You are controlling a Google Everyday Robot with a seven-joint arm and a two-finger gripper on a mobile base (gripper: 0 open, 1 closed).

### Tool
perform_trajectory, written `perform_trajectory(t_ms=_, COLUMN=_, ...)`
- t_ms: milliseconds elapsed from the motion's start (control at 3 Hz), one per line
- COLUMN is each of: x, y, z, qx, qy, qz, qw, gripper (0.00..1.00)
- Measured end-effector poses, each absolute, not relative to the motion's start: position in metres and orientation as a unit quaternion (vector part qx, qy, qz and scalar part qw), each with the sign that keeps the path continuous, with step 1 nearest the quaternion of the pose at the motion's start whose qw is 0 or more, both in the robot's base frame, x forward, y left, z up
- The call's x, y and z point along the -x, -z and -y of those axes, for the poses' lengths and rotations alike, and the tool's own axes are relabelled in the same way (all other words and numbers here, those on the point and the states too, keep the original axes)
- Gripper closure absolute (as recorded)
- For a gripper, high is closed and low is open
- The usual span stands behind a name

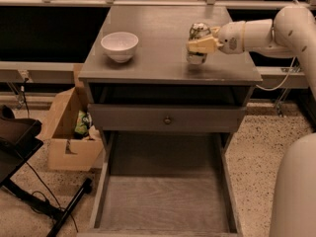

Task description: Pick 7up can from middle drawer and place on counter

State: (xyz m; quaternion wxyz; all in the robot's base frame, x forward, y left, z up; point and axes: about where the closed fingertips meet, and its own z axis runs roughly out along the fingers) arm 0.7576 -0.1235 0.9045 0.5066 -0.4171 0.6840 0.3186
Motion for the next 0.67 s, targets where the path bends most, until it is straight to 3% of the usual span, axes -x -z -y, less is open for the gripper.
perform_trajectory(t_ms=333, x=-0.7736, y=-0.8532, z=0.1095, qx=0.423, qy=-0.303, qz=-0.696, qw=0.495, gripper=1.00)
perform_trajectory(t_ms=667, x=-0.7736, y=-0.8627, z=0.1095, qx=0.423, qy=-0.303, qz=-0.696, qw=0.495, gripper=0.80)
